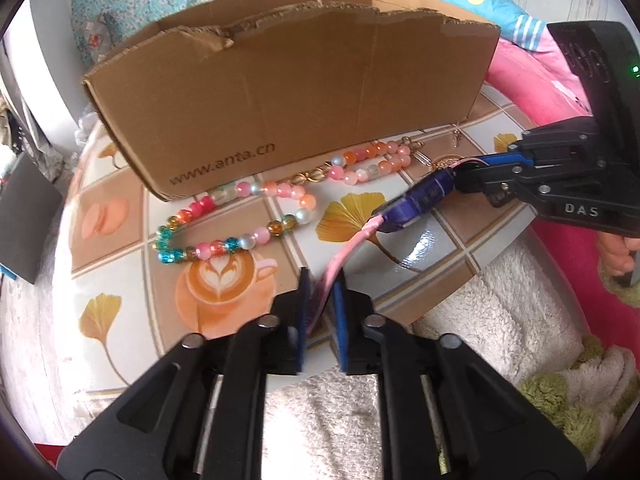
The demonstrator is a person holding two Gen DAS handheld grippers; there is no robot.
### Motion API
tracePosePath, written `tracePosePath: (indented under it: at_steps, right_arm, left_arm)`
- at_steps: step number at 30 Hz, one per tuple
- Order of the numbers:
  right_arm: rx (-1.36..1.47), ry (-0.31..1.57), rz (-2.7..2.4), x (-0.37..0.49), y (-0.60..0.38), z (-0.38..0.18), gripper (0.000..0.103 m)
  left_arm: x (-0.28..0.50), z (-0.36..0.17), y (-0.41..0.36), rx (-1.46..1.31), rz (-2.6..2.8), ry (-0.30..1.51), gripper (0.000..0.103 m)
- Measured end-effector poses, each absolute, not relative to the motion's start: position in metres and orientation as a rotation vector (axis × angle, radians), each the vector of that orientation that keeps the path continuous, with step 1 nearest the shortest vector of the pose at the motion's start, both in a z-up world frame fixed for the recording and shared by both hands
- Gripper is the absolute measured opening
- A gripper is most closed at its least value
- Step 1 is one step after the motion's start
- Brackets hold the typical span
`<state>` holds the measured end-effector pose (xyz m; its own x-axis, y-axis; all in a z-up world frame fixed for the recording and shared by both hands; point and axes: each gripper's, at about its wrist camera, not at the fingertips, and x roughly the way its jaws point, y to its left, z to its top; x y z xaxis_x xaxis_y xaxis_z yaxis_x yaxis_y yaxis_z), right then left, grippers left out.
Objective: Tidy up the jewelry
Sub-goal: 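Lift the watch with both tools and carry it over the box, then lower the watch into the box and open both tools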
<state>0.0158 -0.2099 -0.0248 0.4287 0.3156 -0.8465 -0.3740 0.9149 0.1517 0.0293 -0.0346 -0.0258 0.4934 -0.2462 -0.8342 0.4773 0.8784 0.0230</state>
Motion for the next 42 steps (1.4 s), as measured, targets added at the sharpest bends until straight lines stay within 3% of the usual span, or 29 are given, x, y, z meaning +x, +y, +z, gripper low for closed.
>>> tracePosePath:
  at_steps: [5, 12, 20, 29, 40, 41, 42]
  right_arm:
    - [-0.048, 0.992, 0.426, 0.002, -0.21, 0.005, 0.007]
    - [-0.044, 0.849, 0.419, -0.002, -0.203, 0.085, 0.006]
    - [0.012, 0.859, 0.466, 0.089, -0.219, 0.13, 0.006]
    - [0.064, 1.207, 0.437, 0.222, -0.221, 0.063, 0.006]
    - [0.066, 1.404, 0.367, 0.287, -0.228, -0.005, 0.008]
    - [0.073, 1.398, 0.333, 0.29, -0.231, -0.004, 0.012]
    - [0.073, 1.394, 0.315, 0.293, -0.233, -0.003, 0.027]
  left_arm:
    - [0.014, 0.003, -0.026, 0.255, -0.439, 0.879, 0.003]
    - [0.007, 0.083, -0.017, 0.245, -0.441, 0.703, 0.002]
    - [0.096, 0.15, -0.02, 0.192, -0.467, 0.694, 0.002]
    - [0.257, 0.09, -0.029, 0.069, -0.491, 1.136, 0.002]
    - [0.302, 0.022, -0.054, 0.252, -0.372, 1.253, 0.008]
    - [0.304, 0.021, -0.054, 0.253, -0.349, 1.26, 0.015]
    - [0.307, 0.02, -0.052, 0.244, -0.34, 1.262, 0.028]
